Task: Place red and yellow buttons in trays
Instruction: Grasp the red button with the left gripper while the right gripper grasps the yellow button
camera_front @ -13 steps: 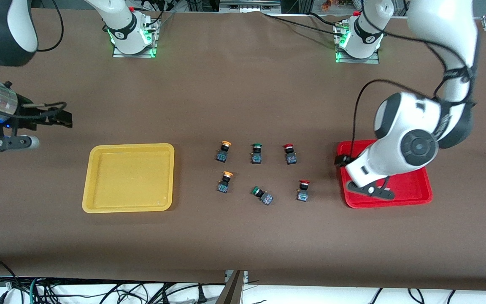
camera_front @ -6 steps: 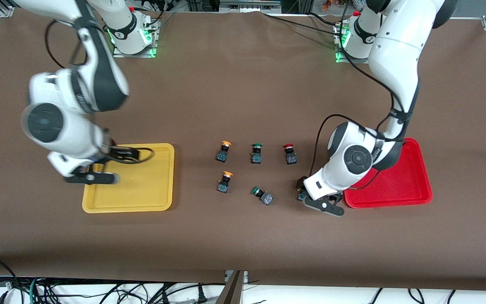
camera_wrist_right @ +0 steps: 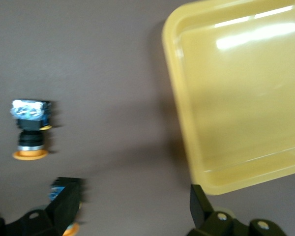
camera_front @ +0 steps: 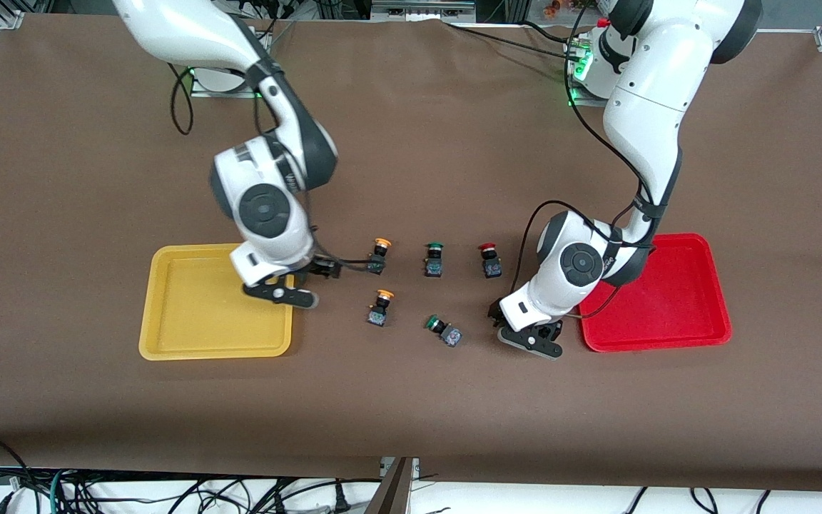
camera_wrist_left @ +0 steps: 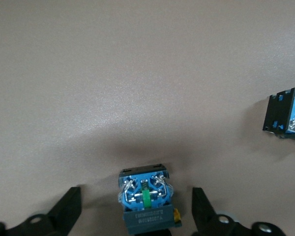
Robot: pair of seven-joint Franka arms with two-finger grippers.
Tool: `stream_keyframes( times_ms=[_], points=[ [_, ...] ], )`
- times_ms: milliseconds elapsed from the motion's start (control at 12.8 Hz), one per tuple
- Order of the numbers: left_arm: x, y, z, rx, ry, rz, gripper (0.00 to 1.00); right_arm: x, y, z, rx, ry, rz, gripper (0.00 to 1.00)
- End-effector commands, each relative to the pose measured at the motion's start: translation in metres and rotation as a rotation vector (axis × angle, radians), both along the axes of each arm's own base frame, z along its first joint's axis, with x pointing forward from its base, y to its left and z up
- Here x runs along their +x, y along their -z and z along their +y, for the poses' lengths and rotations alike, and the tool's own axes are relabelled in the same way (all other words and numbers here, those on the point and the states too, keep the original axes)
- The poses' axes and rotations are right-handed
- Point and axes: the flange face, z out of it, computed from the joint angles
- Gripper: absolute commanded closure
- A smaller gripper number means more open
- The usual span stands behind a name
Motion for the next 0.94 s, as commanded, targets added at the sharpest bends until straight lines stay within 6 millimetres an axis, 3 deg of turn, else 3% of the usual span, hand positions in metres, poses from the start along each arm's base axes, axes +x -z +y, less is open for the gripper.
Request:
stream_keyframes(
  times_ms=[0, 78, 156, 390, 623, 701, 857],
  points=[
    [-0.001, -0.004, -0.001, -0.005, -0.005, -0.008, 0.67, -0.007, 0.028, 0.034, 0.067, 0.098, -0.03, 0.0],
    [0.0, -0.006, -0.001, -0.006, -0.005, -0.011, 0.83, -0.012, 0.04, 0.046, 0.082, 0.106, -0.043, 0.0],
    [0.0, -0.008, -0.003, -0.006, 0.0, -0.013, 0.87, -0.017, 0.053, 0.057, 0.091, 0.114, -0.056, 0.0],
    [0.001, -0.022, -0.003, -0.006, -0.002, -0.014, 0.89, -0.027, 0.084, 0.077, 0.112, 0.106, -0.084, 0.0],
    [0.005, -0.078, 0.022, 0.053, -0.007, 0.084, 0.91, -0.037, 0.107, 0.089, 0.118, 0.083, -0.092, 0.0],
    [0.003, -0.092, 0.035, 0.081, -0.014, 0.135, 0.91, -0.037, 0.11, 0.089, 0.116, 0.081, -0.09, 0.03],
    [-0.001, -0.11, 0.064, 0.136, -0.043, 0.218, 0.9, -0.039, 0.112, 0.088, 0.111, 0.068, -0.086, 0.28]
  ],
)
